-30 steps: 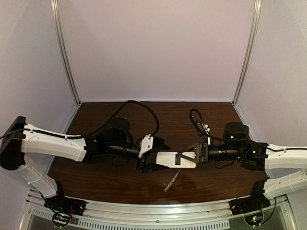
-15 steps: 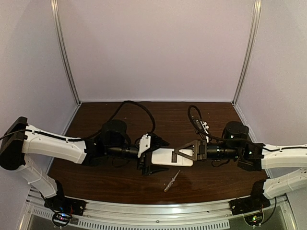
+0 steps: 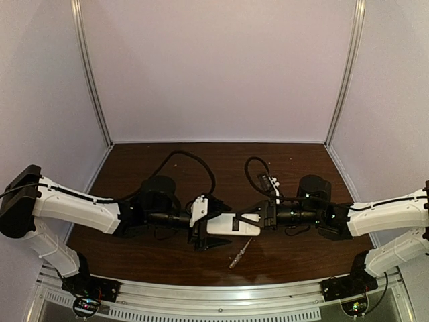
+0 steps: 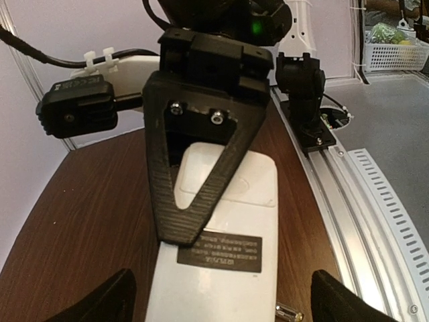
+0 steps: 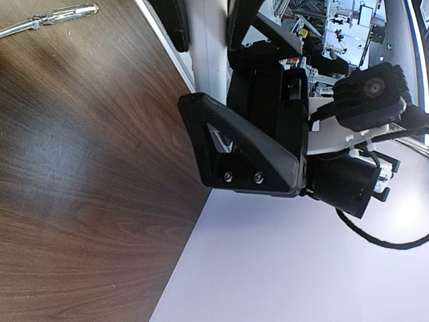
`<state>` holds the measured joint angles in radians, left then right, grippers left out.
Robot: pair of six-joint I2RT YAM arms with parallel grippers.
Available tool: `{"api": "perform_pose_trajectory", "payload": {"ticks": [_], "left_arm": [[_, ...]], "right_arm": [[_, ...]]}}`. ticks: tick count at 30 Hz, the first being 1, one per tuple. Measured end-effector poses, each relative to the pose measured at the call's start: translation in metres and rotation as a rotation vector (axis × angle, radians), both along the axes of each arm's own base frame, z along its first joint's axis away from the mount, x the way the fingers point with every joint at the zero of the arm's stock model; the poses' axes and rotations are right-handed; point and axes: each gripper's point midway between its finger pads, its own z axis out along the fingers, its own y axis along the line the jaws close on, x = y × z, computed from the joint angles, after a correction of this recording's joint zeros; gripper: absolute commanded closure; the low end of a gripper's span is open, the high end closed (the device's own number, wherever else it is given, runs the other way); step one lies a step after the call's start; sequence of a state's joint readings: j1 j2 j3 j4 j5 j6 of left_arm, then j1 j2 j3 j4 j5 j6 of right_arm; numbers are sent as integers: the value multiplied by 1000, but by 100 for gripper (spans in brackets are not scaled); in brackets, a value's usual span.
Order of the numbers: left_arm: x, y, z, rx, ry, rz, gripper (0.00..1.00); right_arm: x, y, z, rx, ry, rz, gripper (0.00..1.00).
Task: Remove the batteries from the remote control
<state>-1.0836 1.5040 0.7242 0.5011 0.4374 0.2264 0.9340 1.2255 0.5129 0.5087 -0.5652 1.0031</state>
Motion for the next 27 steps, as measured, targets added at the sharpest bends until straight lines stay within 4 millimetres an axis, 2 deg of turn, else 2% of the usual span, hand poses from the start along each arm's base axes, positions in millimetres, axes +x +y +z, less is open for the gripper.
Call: {"api": "perform_pose_trajectory", "payload": {"ticks": [6, 17, 21, 27], "left_arm": [[1, 8, -20, 37, 9, 30, 12], [5, 11, -28, 12, -16, 57, 32], [4, 14, -30, 5, -24, 61, 32], [1, 23, -22, -33, -51, 69, 21]], "right_arm": [[5, 10, -20, -5, 54, 24, 100], [1, 17, -8, 71, 63, 73, 100], [0, 18, -6, 90, 70, 84, 100], [0, 19, -8, 103, 86, 91, 100]]}}
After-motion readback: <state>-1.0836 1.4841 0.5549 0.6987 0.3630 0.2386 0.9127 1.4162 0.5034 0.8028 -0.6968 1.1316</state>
